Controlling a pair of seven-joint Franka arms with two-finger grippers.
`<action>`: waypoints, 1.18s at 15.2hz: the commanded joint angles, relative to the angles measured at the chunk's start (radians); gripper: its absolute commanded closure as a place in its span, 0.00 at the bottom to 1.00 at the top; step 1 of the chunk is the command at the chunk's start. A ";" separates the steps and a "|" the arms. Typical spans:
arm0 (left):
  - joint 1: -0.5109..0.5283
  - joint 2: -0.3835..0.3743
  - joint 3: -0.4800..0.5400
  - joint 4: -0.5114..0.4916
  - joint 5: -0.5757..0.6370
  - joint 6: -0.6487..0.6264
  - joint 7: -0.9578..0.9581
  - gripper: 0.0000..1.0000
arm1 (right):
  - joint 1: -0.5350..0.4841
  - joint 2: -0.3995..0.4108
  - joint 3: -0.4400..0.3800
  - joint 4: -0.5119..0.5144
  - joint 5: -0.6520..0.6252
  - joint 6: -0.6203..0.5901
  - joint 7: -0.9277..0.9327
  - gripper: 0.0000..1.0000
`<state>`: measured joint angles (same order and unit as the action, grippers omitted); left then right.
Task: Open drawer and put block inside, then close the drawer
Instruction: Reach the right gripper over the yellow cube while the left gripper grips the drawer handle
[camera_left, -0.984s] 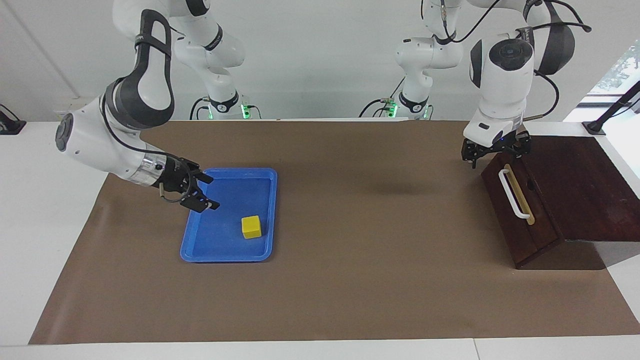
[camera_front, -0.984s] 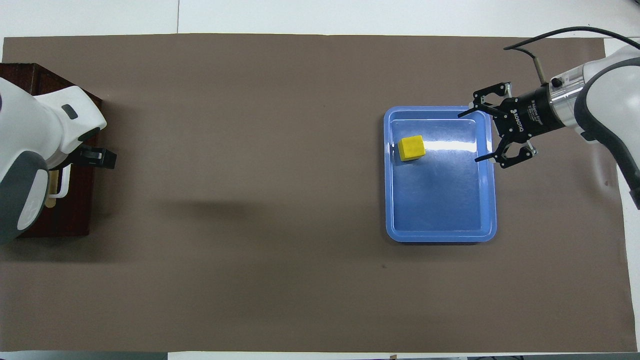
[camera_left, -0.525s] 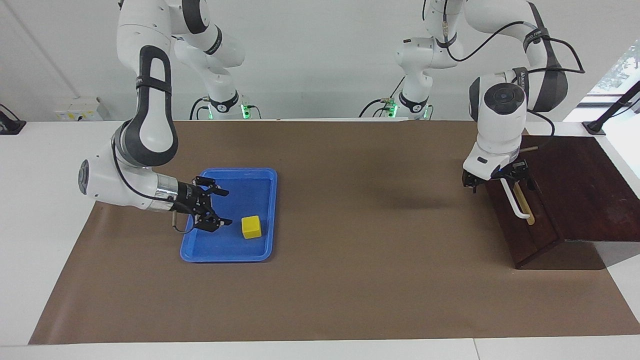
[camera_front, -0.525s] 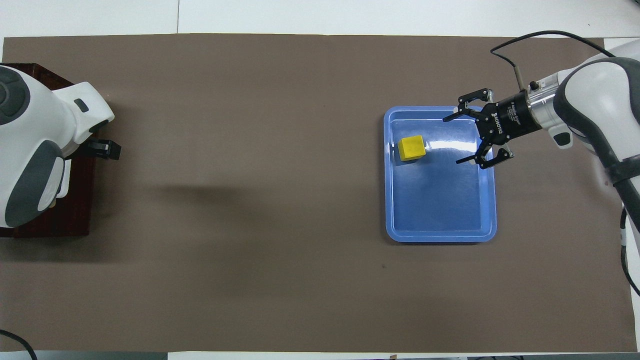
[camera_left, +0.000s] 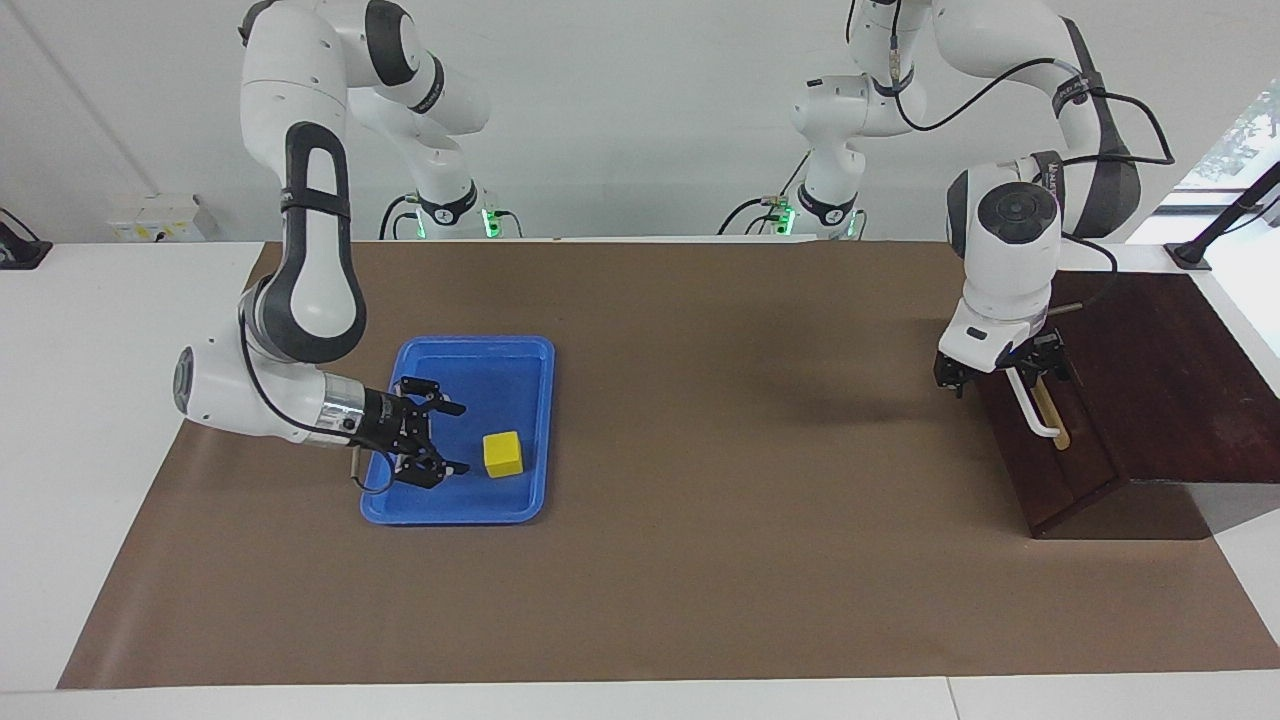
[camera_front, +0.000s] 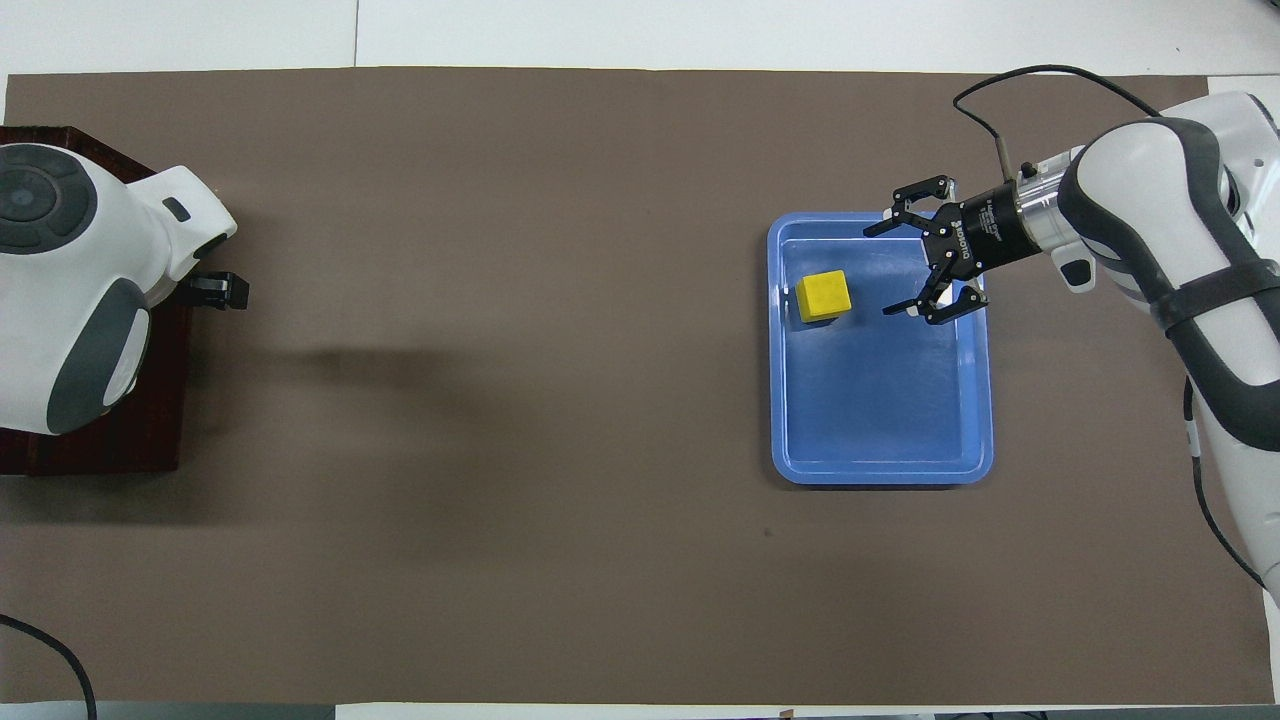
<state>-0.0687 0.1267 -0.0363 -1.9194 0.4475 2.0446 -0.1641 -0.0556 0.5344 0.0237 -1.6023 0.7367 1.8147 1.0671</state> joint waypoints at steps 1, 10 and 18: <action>0.020 -0.004 -0.005 -0.027 0.046 0.028 -0.015 0.00 | 0.014 0.042 0.005 0.028 0.027 0.027 -0.029 0.00; 0.050 -0.007 -0.004 -0.102 0.091 0.115 -0.015 0.00 | 0.048 0.078 0.002 0.038 0.009 0.057 -0.030 0.00; 0.043 -0.010 -0.005 -0.132 0.091 0.132 -0.017 0.00 | 0.048 0.073 -0.001 0.010 -0.003 0.052 -0.059 0.00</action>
<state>-0.0266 0.1328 -0.0392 -2.0193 0.5138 2.1478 -0.1642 -0.0054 0.6090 0.0206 -1.5849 0.7377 1.8626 1.0336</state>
